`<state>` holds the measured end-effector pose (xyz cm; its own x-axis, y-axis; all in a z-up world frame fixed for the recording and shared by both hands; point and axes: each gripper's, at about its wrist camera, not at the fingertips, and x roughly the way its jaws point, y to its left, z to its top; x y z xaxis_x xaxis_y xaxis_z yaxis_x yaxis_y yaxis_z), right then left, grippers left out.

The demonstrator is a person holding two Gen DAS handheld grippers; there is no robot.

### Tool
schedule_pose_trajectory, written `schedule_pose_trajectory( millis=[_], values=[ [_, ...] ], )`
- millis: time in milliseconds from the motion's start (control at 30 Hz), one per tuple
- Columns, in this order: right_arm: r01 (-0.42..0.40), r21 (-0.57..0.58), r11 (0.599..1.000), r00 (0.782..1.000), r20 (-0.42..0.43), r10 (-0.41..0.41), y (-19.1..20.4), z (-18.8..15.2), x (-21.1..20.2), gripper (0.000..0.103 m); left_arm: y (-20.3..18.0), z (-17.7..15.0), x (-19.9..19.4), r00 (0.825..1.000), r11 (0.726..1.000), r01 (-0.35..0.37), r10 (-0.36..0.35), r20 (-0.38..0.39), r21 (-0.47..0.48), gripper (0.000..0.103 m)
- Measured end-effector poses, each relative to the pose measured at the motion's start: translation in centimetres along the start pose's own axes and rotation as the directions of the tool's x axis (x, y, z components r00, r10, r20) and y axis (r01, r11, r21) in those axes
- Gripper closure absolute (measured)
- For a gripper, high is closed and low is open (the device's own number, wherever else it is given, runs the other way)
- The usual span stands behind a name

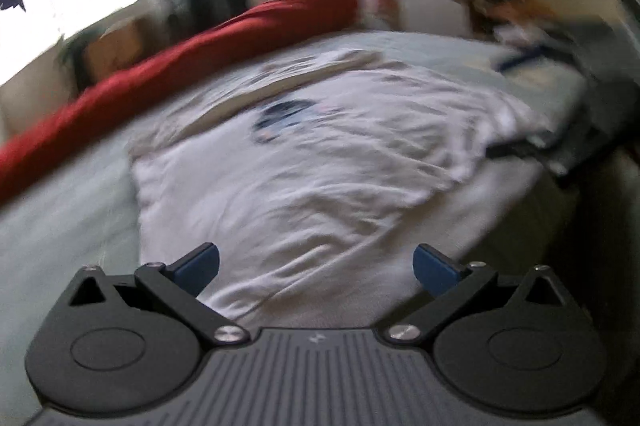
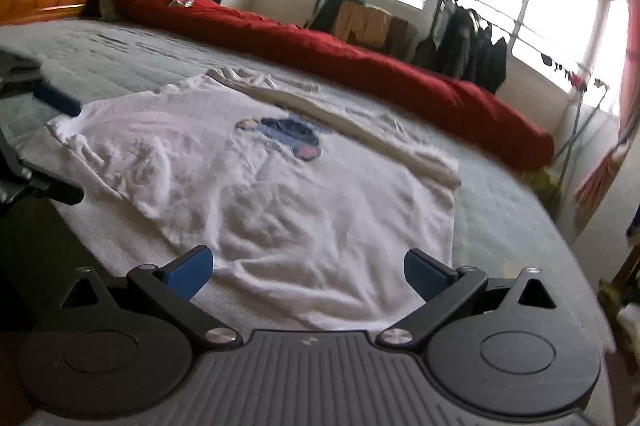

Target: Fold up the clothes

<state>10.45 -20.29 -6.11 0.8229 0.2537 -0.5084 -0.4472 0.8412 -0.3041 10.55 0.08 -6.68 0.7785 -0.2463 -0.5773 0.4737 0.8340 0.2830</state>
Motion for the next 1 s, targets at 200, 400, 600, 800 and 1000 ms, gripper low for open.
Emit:
schedule_pose_trajectory(
  millis=[200, 400, 600, 800, 1000],
  values=[
    [-0.016, -0.071, 0.997, 1.000, 0.014, 0.017, 0.6, 0.2, -0.7, 0.000, -4.0, 0.5, 1.3, 1.000, 0.963, -0.009, 0.010, -0.003, 0.270, 0.001],
    [0.004, -0.103, 0.995, 0.999, 0.036, -0.001, 0.5, 0.3, -2.1, 0.000, -4.4, 1.3, 1.7, 0.998, 0.942, -0.059, 0.056, 0.018, 0.331, 0.000],
    [-0.008, -0.140, 0.990, 0.998, 0.062, 0.017, 0.7, 0.6, -2.8, 0.000, -3.2, 2.2, 1.2, 0.995, 0.940, -0.099, 0.091, 0.038, 0.325, 0.000],
    [-0.125, -0.230, 0.965, 0.987, 0.069, 0.144, 3.2, 1.1, -1.6, 0.000, -2.7, 2.9, 1.1, 0.993, 0.935, -0.117, 0.105, 0.052, 0.334, 0.000],
    [-0.027, -0.347, 0.937, 0.999, 0.028, 0.039, 6.1, 0.7, 2.0, 0.000, -2.6, 2.6, 0.8, 0.994, 0.936, -0.110, 0.099, 0.050, 0.334, 0.000]
  ],
)
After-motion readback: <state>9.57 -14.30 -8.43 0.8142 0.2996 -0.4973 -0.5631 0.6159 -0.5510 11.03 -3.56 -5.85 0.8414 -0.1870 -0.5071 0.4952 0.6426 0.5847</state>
